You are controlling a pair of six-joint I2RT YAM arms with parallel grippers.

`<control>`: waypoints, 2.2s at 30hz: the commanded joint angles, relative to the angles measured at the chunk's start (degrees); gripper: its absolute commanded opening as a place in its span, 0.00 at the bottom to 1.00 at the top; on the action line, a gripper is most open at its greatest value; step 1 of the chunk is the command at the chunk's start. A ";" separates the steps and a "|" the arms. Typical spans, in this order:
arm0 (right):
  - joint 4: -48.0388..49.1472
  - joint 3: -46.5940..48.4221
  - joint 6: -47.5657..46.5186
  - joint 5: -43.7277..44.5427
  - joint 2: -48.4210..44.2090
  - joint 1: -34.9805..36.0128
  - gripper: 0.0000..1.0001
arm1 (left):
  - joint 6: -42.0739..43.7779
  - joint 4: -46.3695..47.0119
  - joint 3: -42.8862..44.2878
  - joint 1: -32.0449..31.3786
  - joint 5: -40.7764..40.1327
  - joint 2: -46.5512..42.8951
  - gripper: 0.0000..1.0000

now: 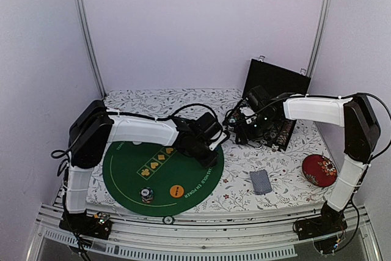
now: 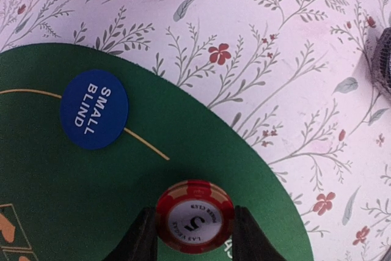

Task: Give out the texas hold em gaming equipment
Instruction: Place the poker chips pile at the poker chips pile, then move the pile of poker chips to the small blind area.

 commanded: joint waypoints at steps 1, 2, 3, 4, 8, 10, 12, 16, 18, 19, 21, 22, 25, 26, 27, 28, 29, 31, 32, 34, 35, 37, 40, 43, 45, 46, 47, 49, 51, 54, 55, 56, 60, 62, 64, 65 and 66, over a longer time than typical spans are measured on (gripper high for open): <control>0.32 0.24 0.03 -0.76 -1.69 -0.09 0.66 | 0.95 -0.94 1.22 -0.32 0.43 1.44 0.00; 0.21 0.23 -0.05 -0.82 -1.76 -0.05 0.66 | 0.91 -0.99 1.17 -0.28 0.30 1.50 0.00; 0.23 0.25 -0.06 -0.95 -1.81 -0.03 0.66 | 0.98 -1.08 1.16 -0.30 0.22 1.52 0.00; 0.25 0.25 -0.06 -1.12 -1.78 -0.08 0.66 | 1.12 -1.12 1.16 -0.32 0.12 1.52 0.00; -0.06 0.58 -0.14 -1.36 -1.65 -0.09 0.67 | 1.23 -1.26 1.50 -0.30 0.06 1.93 0.17; -0.11 0.70 -0.23 -1.52 -1.76 -0.09 0.67 | 1.14 -1.30 1.52 -0.33 0.54 1.85 0.35; -0.12 0.81 -0.40 -2.00 -1.94 -0.06 0.68 | 1.24 -1.28 1.48 -0.30 0.33 1.32 0.54; -0.20 0.87 -0.88 -2.52 -2.49 -0.12 0.70 | 1.33 -1.28 1.62 0.33 -1.85 -2.43 0.76; 0.10 0.89 -0.94 -3.10 -2.72 -0.05 0.70 | 1.03 -1.04 1.05 0.94 -2.30 -5.49 0.81; 0.42 0.89 -0.85 -3.69 -2.84 0.00 0.70 | 0.95 -0.58 0.20 1.28 -2.13 -7.20 0.83; 1.17 0.80 -0.62 -5.60 -2.65 0.56 0.71 | 0.52 0.85 -2.73 2.19 -1.29 -12.56 0.84; 1.48 0.87 -0.66 -6.10 -2.43 1.36 0.72 | 0.22 1.42 -4.55 2.92 -0.81 -15.03 0.84; 2.27 1.97 -1.52 -5.94 -0.35 6.01 0.79 | -1.93 2.24 -11.63 6.41 -0.39 -22.59 0.84; 2.28 2.81 -1.96 -5.85 0.89 7.71 0.83 | -2.80 2.58 -14.37 8.10 -0.84 -25.20 0.84; 2.16 3.81 -2.16 -5.60 2.32 9.65 0.85 | -3.68 2.92 -18.05 9.79 -1.48 -27.54 0.84; 1.93 5.10 -2.25 -5.40 3.86 11.03 0.88 | -4.55 3.22 -20.42 11.64 -2.17 -30.03 0.84; 1.40 6.61 -2.26 -5.07 5.56 12.30 0.90 | -5.22 3.55 -22.74 13.36 -2.59 -32.08 0.85; -0.02 10.31 -2.09 -3.51 9.76 14.36 0.93 | -6.34 3.69 -26.42 16.28 -3.19 -36.20 0.85; -0.90 11.82 -2.15 -2.19 11.52 15.36 0.93 | -6.60 3.78 -27.89 17.32 -3.49 -37.85 0.85; -3.11 14.64 -2.10 0.82 14.67 16.89 0.93 | -6.74 3.95 -30.01 18.78 -4.15 -40.82 0.85; -4.15 15.75 -2.09 1.98 15.94 17.31 0.93 | -6.70 4.00 -30.70 19.28 -4.27 -41.92 0.86; -6.07 17.58 -1.87 4.26 18.18 17.95 0.93 | -6.44 4.13 -31.77 20.05 -4.36 -43.36 0.86; -7.41 18.88 -1.31 6.28 20.11 18.25 0.93 | -5.99 4.41 -32.51 20.39 -4.27 -44.33 0.86; -8.10 19.44 -1.33 7.32 21.48 18.61 0.91 | -5.68 4.76 -32.97 20.41 -3.96 -44.45 0.86; -8.28 19.50 -1.31 7.75 22.21 18.80 0.88 | -5.57 5.03 -33.15 20.43 -3.70 -44.47 0.86; -8.34 19.54 -1.46 7.65 22.48 19.04 0.85 | -5.48 5.20 -33.24 20.44 -3.61 -44.57 0.86; -8.31 19.50 -1.57 7.52 22.75 19.21 0.81 | -5.34 5.30 -33.33 20.45 -3.74 -44.74 0.86; -8.38 19.50 -1.79 7.46 23.28 19.41 0.73 | -5.06 5.41 -33.40 20.50 -4.05 -45.03 0.86; -8.52 19.52 -1.90 7.48 23.68 19.56 0.67 | -4.87 5.41 -33.46 20.52 -4.32 -45.35 0.86; -8.63 19.41 -2.07 7.85 24.30 19.56 0.56 | -4.61 5.40 -33.64 20.58 -4.55 -45.89 0.86; -8.64 19.41 -2.15 8.12 24.51 19.55 0.52 | -4.56 5.45 -33.76 20.63 -4.67 -46.08 0.86; -8.73 19.49 -2.16 8.49 24.61 19.59 0.49 | -4.57 5.41 -33.88 20.66 -4.71 -46.26 0.86; -9.88 19.85 -2.26 11.48 25.27 19.51 0.35 | -4.64 5.28 -34.21 20.83 -4.88 -46.72 0.86; -10.35 19.85 -2.19 12.99 25.26 19.03 0.32 | -4.57 5.11 -34.26 20.93 -5.03 -46.90 0.86; -10.67 19.72 -1.84 14.08 24.97 18.02 0.30 | -4.57 4.88 -34.29 20.95 -5.27 -47.19 0.86; -10.58 19.61 -1.74 14.40 24.73 17.29 0.30 | -4.56 4.80 -34.33 21.01 -5.38 -47.34 0.86; -10.48 19.51 -1.60 14.45 24.43 16.52 0.29 | -4.50 4.72 -34.33 21.06 -5.46 -47.47 0.86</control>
